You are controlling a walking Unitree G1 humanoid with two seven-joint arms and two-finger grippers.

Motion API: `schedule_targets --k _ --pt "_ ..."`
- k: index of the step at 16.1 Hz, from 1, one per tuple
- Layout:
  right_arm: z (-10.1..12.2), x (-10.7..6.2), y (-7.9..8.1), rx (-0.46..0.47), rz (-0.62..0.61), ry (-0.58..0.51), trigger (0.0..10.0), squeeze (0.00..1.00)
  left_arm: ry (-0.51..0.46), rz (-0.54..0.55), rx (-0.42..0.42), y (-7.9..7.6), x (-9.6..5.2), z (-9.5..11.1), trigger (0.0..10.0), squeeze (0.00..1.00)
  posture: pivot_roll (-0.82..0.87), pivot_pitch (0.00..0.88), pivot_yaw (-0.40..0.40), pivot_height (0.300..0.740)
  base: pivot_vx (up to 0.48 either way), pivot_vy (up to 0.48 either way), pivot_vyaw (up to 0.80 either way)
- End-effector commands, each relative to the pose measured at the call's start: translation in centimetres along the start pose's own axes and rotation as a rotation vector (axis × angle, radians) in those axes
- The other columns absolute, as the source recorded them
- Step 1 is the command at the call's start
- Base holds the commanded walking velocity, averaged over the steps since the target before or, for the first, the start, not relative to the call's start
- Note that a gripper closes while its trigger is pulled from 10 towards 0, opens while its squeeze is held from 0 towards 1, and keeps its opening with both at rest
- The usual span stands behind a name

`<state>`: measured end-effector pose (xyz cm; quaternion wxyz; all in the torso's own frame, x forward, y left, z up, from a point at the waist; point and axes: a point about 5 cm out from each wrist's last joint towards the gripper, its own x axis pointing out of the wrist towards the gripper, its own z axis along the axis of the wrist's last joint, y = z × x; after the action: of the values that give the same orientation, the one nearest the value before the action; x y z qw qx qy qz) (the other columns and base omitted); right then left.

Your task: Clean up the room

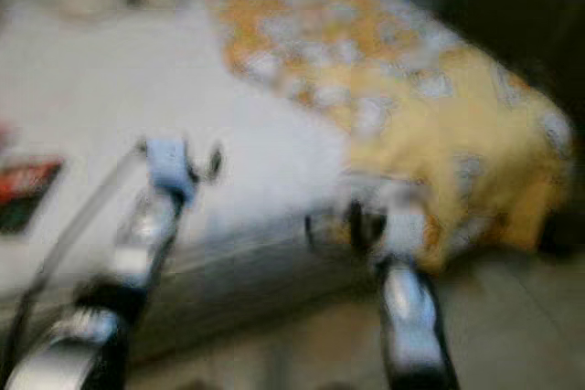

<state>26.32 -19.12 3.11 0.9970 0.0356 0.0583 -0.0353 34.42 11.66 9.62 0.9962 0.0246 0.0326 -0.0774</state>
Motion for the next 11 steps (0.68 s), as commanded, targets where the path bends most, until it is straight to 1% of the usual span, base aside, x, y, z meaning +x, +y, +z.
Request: schedule_targets --k 1,3,4,6,7,8,11 --pt "0.4 0.2 0.2 0.019 -0.003 -0.018 10.0 0.0 -0.031 -0.02 0.04 0.1 0.4 0.8 10.0 0.0 0.0 0.0 0.051 0.74 0.0 0.0 -0.69" --pt "0.2 0.0 0.0 0.018 -0.01 -0.012 10.0 0.0 -0.031 -0.027 0.047 -0.1 0.5 0.7 10.0 0.0 0.0 0.0 0.051 0.74 0.0 0.0 -0.68" --pt "0.0 -0.4 -0.1 0.008 -0.013 -0.006 10.0 0.0 -0.02 -0.033 0.055 0.0 0.5 0.3 10.0 0.0 0.0 0.0 0.051 0.74 0.0 0.0 -0.68" --pt "0.0 -0.4 -0.1 0.002 -0.012 -0.013 10.0 0.0 -0.028 -0.05 0.008 0.2 0.3 0.1 10.0 0.0 0.0 0.0 0.053 0.74 0.0 0.0 -0.69" --pt "0.0 -0.4 -0.1 0.005 -0.012 -0.016 10.0 0.0 -0.019 -0.043 0.004 0.3 0.3 -0.1 10.0 0.0 0.0 0.0 0.053 0.736 0.45 0.0 -0.46" --pt "0.3 -0.3 0.1 -0.005 -0.006 -0.028 10.0 0.0 0.003 -0.025 -0.012 0.5 0.3 -0.5 10.0 0.0 -0.01 0.0 0.055 0.736 0.454 0.0 0.0" --pt "1.0 0.4 0.5 -0.012 0.015 -0.041 10.0 0.0 0.017 -0.036 -0.017 0.1 0.1 -1.0 10.0 0.0 -0.01 0.0 0.052 0.736 0.453 0.0 0.0"
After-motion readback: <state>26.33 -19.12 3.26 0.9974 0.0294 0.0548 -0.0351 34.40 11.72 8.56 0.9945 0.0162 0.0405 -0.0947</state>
